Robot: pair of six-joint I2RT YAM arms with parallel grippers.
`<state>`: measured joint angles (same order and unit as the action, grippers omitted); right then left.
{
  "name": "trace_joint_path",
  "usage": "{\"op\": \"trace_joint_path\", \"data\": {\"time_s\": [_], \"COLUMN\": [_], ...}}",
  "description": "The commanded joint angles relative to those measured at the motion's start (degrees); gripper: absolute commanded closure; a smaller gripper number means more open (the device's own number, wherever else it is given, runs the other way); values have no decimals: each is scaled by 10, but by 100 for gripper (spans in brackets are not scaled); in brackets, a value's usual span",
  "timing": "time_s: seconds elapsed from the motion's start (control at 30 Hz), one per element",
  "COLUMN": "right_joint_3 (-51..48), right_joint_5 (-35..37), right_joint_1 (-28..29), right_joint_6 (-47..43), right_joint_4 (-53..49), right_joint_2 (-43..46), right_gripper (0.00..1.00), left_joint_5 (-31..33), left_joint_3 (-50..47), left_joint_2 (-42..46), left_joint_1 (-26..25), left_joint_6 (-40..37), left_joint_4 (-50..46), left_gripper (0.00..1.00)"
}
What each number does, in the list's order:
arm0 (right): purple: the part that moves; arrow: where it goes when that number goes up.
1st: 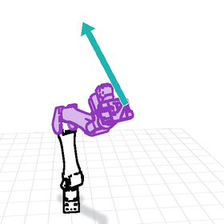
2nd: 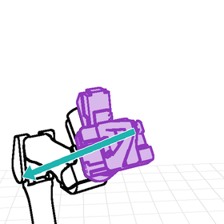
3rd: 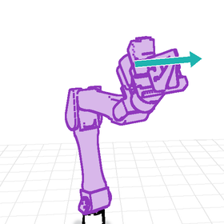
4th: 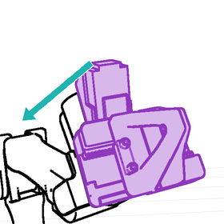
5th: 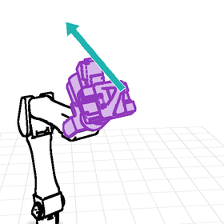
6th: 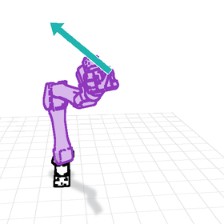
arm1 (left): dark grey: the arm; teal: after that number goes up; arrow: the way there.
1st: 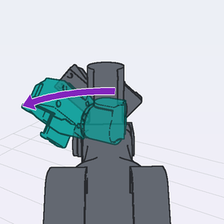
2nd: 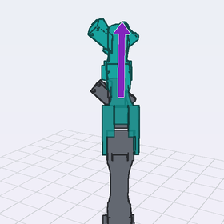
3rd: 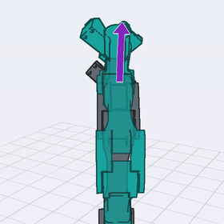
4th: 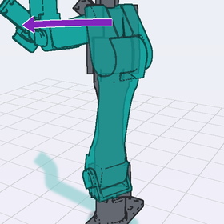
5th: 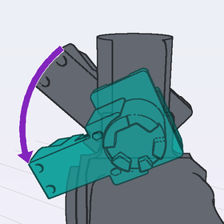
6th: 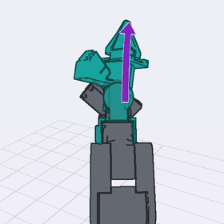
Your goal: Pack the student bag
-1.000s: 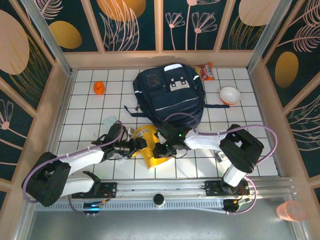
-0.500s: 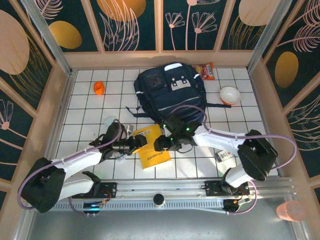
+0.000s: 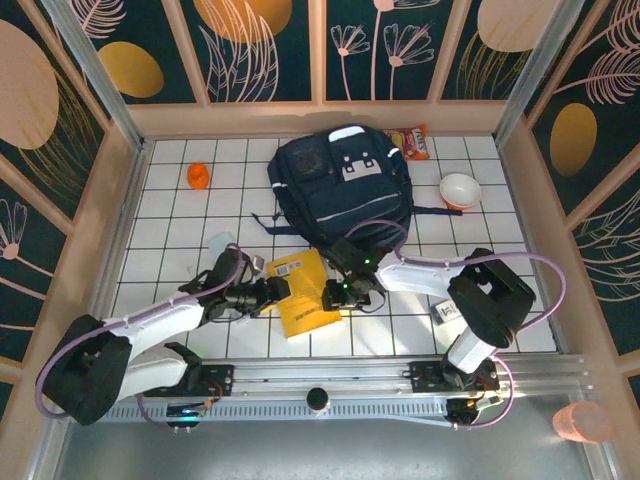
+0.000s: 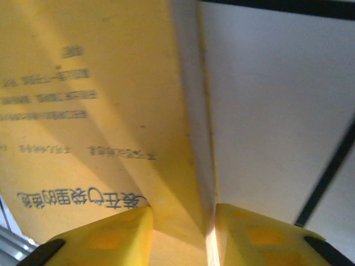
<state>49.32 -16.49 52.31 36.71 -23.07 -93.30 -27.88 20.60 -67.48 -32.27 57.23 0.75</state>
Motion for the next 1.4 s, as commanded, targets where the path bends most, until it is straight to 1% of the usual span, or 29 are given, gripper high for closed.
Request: {"op": "trace_joint_path", "data": {"time_s": [0.0, 0.13, 0.37, 0.47, 0.53, 0.57, 0.6, 0.67, 0.77, 0.87, 0.97, 1.03, 1.1, 1.23, 1.37], "right_joint_3": [-18, -15, -21, -23, -17, -15, -14, -14, -13, -14, -12, -7, 3, 20, 20], "right_joint_5": [-59, -124, -164, -162, -132, -110, -94, -82, -77, -72, -74, -76, -75, -62, -72], "right_joint_1": [9, 13, 3, -3, -7, -10, -12, -12, -12, -12, -9, -8, -6, -7, -6], "right_joint_6": [-3, 2, 25, 30, 30, 32, 33, 31, 30, 31, 32, 33, 36, 46, 70], "right_joint_4": [71, 134, 194, 198, 166, 148, 131, 116, 113, 111, 115, 114, 105, 79, 85], "right_joint_2": [-32, -53, -47, -41, -44, -45, -46, -46, -43, -45, -46, -42, -28, 18, 50], "right_gripper": [75, 85, 88, 88, 88, 88, 89, 88, 88, 88, 88, 88, 85, 67, 59], "left_joint_5": [-45, -80, -108, -101, -70, -39, 13, 88, 148, 193, 222, 223, 205, 146, 98], "left_joint_3": [-8, -8, -3, -8, 11, 30, 50, 69, 77, 89, 92, 86, 71, 43, 33], "left_joint_2": [-13, -1, 87, 93, 91, 91, 89, 78, 61, 62, 64, 59, 55, 42, 32], "left_joint_1": [-2, -2, -2, -2, -2, -2, -2, 0, 2, 2, 2, 2, 3, 2, 2], "left_joint_6": [3, 30, 66, 54, 8, -18, -34, -49, -51, -50, -48, -48, -48, -49, -53], "left_joint_4": [58, 116, 161, 135, 71, 13, -51, -133, -190, -233, -262, -270, -258, -207, -173], "left_gripper": [37, 37, 38, 39, 37, 36, 34, 33, 31, 30, 32, 32, 33, 35, 36]}}
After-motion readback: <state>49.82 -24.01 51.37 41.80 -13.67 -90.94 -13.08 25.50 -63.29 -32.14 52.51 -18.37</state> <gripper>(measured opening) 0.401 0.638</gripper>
